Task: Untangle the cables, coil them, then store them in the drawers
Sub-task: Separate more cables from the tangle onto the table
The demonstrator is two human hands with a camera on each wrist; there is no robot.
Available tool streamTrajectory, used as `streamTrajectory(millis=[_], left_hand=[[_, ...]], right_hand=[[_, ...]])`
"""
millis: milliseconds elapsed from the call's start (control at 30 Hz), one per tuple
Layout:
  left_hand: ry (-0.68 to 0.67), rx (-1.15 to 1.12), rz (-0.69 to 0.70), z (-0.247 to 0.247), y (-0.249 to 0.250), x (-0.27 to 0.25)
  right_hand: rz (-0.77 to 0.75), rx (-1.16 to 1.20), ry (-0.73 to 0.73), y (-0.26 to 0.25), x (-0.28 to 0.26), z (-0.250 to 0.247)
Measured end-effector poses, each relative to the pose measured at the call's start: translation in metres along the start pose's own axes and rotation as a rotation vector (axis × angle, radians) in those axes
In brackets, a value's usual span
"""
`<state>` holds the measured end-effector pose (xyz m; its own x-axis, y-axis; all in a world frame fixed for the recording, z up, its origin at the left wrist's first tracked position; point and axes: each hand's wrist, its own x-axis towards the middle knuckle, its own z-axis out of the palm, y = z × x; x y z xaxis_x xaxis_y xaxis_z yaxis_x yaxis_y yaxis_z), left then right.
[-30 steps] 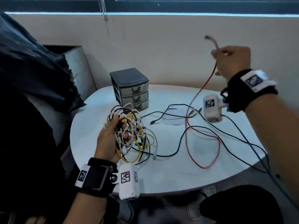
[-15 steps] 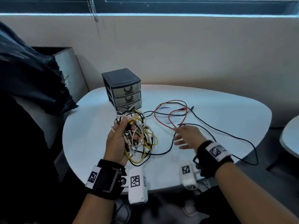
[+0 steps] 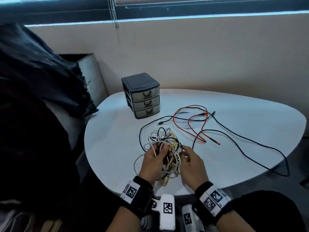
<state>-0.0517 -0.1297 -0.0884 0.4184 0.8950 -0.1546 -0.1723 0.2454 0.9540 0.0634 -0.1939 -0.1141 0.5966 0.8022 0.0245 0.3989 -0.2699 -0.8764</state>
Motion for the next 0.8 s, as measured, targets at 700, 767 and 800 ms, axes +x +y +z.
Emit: streamTrajectory(millis=[700,767,800], left_hand=[[-0.153,0.089,0.010,0.022,0.007,0.001],[-0.128,0.076,-0.008,0.016,0.007,0.006],[-0.115,0.062,-0.019,0.011,0.007,0.008]], right_hand=[[-0.002,0.314,0.064,0.008,0.017,-0.019],[0.048,0.396,-0.020,0.003,0.019,-0.027],[0.054,0.409,-0.045,0.002,0.020,-0.031]])
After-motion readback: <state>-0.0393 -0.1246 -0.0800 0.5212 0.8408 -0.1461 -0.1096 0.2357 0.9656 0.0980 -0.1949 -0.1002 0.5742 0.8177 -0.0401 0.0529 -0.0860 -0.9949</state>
